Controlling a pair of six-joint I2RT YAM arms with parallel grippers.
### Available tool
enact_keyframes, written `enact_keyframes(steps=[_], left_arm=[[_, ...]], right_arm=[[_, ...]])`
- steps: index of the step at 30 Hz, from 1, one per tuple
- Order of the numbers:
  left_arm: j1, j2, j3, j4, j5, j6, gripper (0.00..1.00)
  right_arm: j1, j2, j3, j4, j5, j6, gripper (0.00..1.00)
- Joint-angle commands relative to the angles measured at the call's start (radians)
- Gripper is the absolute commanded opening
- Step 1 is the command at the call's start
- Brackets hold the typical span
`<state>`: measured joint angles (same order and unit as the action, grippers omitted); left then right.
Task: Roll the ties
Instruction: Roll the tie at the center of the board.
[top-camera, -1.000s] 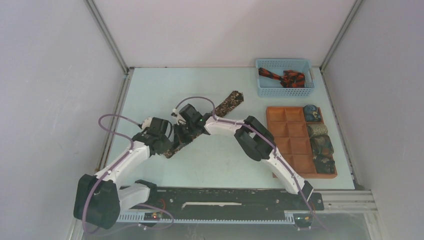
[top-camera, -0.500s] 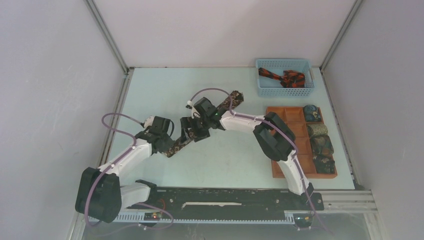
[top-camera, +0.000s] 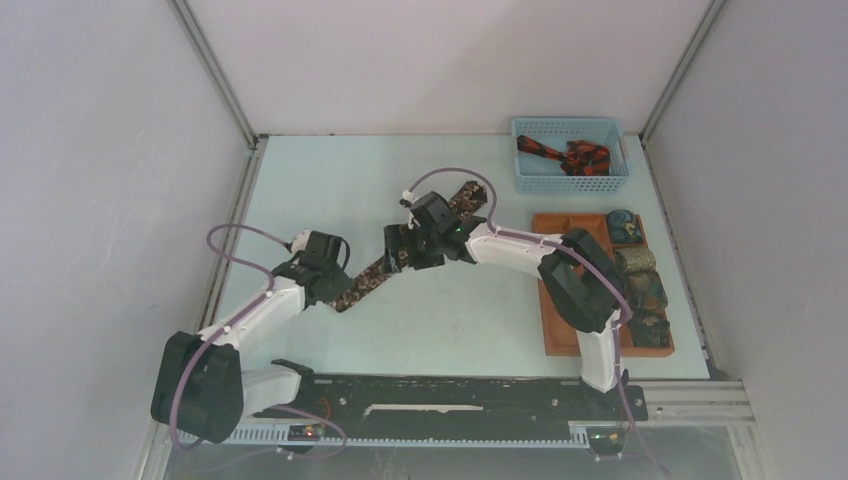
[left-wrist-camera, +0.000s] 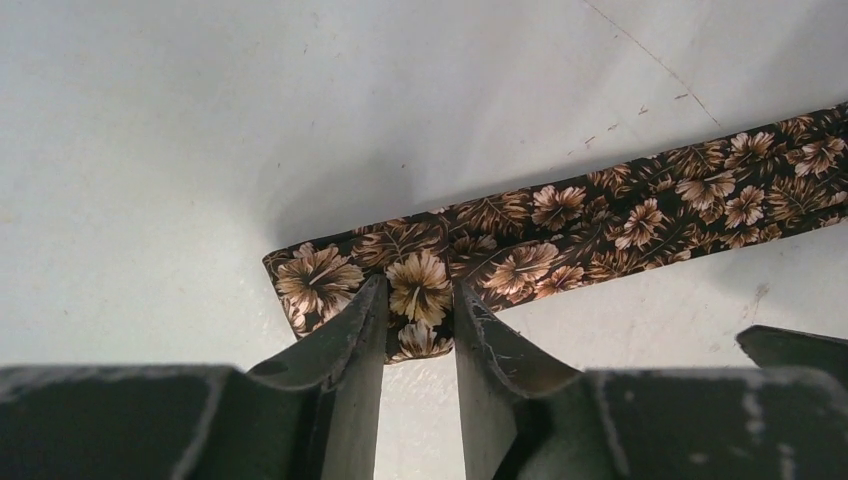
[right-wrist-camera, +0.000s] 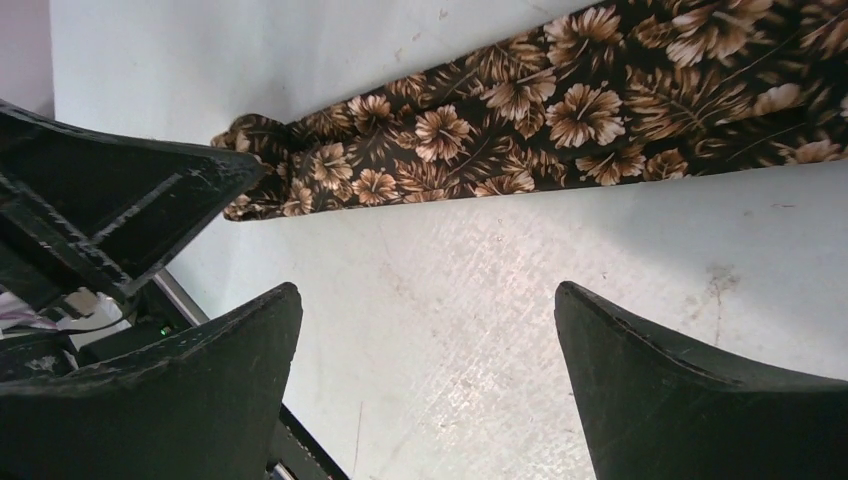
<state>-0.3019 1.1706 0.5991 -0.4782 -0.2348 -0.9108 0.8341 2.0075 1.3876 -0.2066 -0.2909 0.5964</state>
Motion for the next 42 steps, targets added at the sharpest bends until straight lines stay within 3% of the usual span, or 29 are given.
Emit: enact_keyframes(steps=[1,5,8,15,23,29,42], left_arm=[[-0.006,-0.022,0.002,0.030,0.010,0.020,0.35],[-0.009,-0.058,-0.006,0.030,0.011,0.030,0.44],[-0.008,-0.103,-0.010,0.029,0.004,0.039,0.52],[-0.007,-0.202,0.013,-0.058,-0.044,0.045,0.61],[0.070,-0.395,-0.023,-0.209,-0.102,0.042,0.60],[0.118,-0.540,-0.088,-0.272,-0.118,-0.020,0.52],[0.118,-0.563,-0.131,-0.275,-0.135,-0.059,0.50]], right_arm=[[-0.019,-0.100,-0.024,0.054,0.064,0.005,1.00],[-0.036,-0.106,-0.060,0.121,-0.005,0.004,1.00],[-0.020,-0.093,-0.043,0.130,-0.053,-0.018,0.89],[0.069,-0.004,0.134,0.033,-0.071,-0.067,0.81],[0.117,0.139,0.326,0.006,-0.171,-0.019,0.57],[0.136,0.245,0.449,-0.023,-0.231,0.018,0.45],[0.138,0.399,0.632,-0.105,-0.272,0.060,0.26]])
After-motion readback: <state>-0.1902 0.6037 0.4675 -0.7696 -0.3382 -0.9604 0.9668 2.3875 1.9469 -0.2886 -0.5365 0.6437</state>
